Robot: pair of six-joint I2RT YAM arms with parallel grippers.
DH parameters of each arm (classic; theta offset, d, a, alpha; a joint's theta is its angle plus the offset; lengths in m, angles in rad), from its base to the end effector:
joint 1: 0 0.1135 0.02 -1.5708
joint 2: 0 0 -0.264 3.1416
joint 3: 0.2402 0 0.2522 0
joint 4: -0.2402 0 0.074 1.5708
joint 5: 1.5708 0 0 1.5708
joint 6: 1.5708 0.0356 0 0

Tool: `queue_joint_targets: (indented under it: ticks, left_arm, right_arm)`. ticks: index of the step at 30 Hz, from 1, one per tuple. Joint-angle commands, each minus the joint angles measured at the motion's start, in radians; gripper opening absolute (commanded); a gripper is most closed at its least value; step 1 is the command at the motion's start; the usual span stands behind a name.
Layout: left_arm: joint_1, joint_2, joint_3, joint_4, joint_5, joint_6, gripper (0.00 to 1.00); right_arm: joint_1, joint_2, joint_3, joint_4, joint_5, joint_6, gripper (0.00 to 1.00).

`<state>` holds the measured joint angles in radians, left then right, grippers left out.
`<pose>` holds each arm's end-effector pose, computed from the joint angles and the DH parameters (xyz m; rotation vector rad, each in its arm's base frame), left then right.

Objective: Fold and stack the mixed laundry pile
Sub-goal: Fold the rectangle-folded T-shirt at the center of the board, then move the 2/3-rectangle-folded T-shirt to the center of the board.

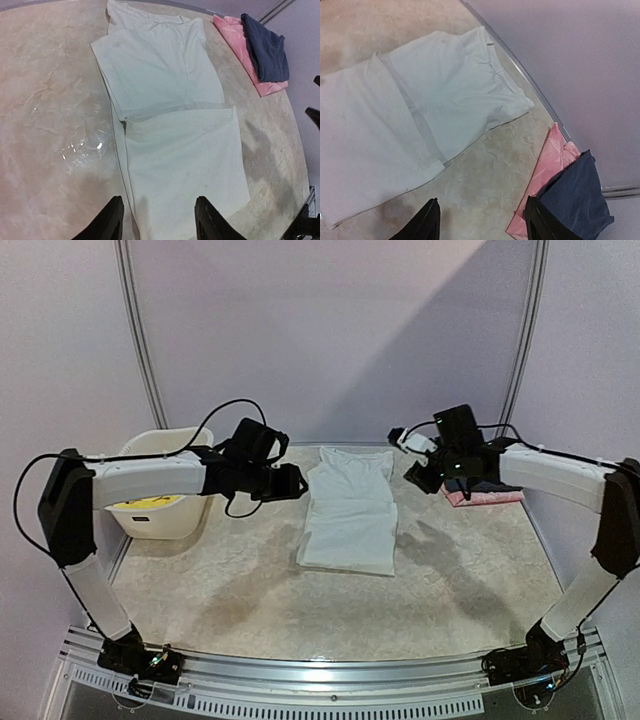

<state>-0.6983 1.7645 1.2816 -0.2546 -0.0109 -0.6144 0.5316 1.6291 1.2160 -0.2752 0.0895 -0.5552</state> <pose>0.3041 -0.2548 0.2383 0.0949 2.3973 -0.6376 0.3191 0.1840 0.2641 -1.1265 1.9573 -0.1137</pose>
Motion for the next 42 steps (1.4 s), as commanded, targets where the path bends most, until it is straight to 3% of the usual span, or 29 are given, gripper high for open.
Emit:
queue_joint_targets:
  ticks: [1, 8, 13, 25, 32, 35, 38, 42]
  left_arm:
    - [-0.024, -0.049, -0.103, -0.07, 0.003, -0.003, 0.5]
    - [-0.135, -0.013, -0.178, -0.077, -0.024, -0.061, 0.53]
    - [-0.162, 0.029, -0.21, -0.04, 0.003, -0.14, 0.54]
    - [-0.157, 0.131, -0.196, 0.007, 0.082, -0.163, 0.51]
    - [-0.156, 0.162, -0.195, 0.017, 0.104, -0.192, 0.42]
    - [-0.155, 0.161, -0.193, 0.004, 0.105, -0.194, 0.38]
    - [-0.155, 0.162, -0.187, -0.01, 0.11, -0.194, 0.32]
    - [-0.158, 0.165, -0.172, -0.038, 0.139, -0.196, 0.16]
  right_arm:
    - [-0.047, -0.12, -0.059, -0.187, -0.262, 0.209, 0.59]
    - [-0.048, -0.103, -0.133, -0.32, -0.633, 0.317, 0.59]
    - [-0.049, -0.014, -0.158, -0.352, -0.761, 0.326, 0.62]
    - [-0.048, 0.188, -0.097, -0.377, -0.834, 0.376, 0.63]
    - [-0.049, 0.288, -0.062, -0.377, -0.866, 0.408, 0.57]
    - [-0.049, 0.328, -0.051, -0.376, -0.884, 0.423, 0.48]
    - [-0.049, 0.369, -0.038, -0.381, -0.907, 0.431, 0.3]
    - [-0.049, 0.408, -0.022, -0.42, -0.912, 0.426, 0.09]
